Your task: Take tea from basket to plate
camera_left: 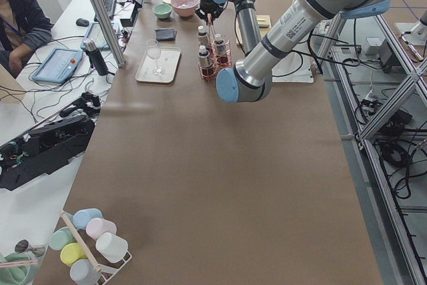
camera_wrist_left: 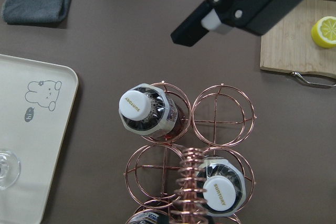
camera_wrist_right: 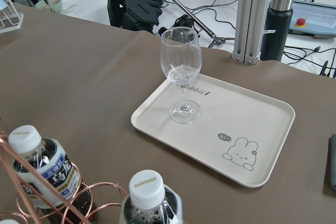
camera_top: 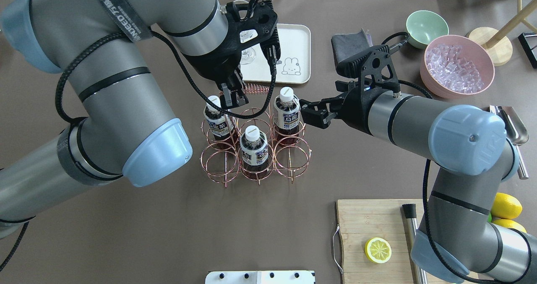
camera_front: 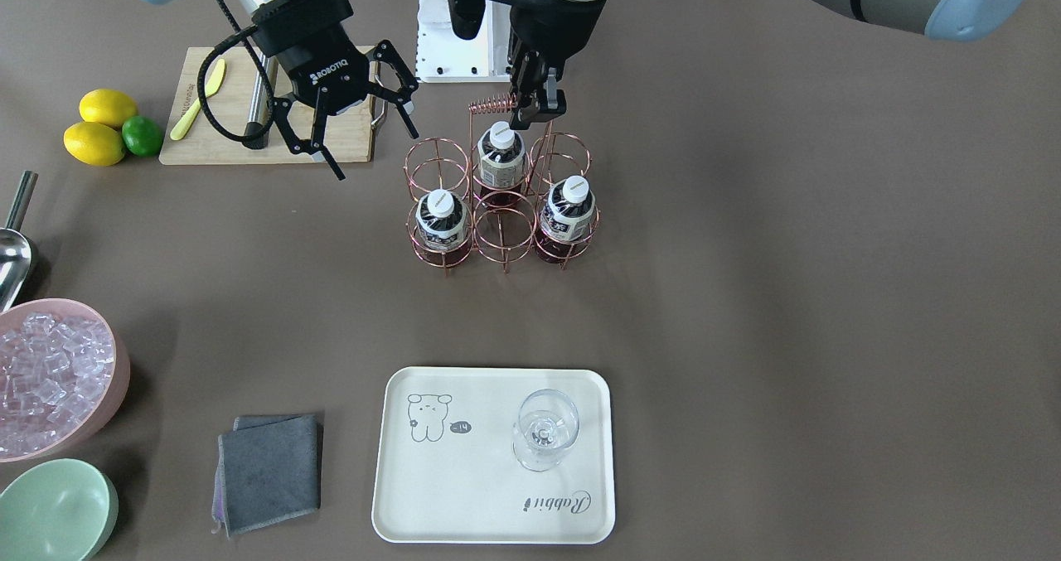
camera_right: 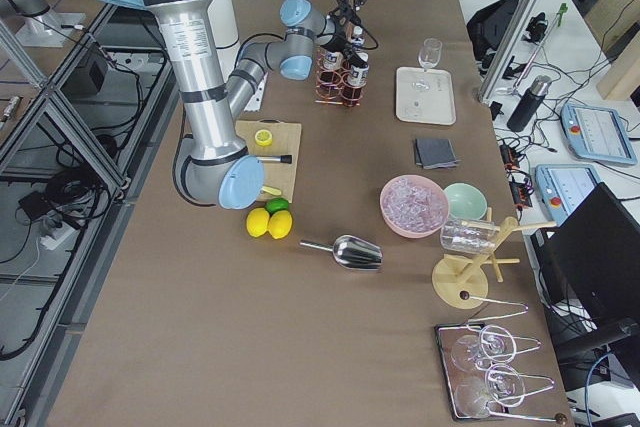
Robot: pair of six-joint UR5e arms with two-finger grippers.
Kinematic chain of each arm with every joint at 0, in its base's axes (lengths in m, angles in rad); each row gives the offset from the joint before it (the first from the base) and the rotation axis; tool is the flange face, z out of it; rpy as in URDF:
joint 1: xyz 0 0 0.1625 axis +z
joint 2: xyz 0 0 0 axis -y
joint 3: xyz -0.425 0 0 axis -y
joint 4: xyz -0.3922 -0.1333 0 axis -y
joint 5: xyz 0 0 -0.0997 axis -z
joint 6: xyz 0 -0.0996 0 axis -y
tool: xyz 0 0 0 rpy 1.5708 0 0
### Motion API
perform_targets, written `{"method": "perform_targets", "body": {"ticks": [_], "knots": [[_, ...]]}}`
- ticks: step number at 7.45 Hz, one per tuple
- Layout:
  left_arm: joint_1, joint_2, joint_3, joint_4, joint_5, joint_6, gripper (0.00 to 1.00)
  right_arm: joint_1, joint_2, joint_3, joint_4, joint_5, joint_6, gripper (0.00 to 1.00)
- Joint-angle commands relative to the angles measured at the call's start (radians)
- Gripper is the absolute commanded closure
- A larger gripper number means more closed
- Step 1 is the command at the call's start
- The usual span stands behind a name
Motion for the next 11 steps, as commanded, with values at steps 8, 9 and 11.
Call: {"method": "perform_targets", "body": {"ticks": [8,9,11], "knots": [[-0.002,0.005,0.0,0.001,0.0,0.0,1.0,-0.053,0.022,-0.202,0.348,-0.087,-0.131,0.02],[-0.002,0.005,0.002,0.001,0.002,0.0,1.0,-0.049,0.049,-0.231,0.348,-0.091,-0.131,0.02],[-0.005,0.006,0.007,0.003,0.003,0.0,1.0,-0.047,0.079,-0.281,0.349,-0.105,-0.131,0.02]]}}
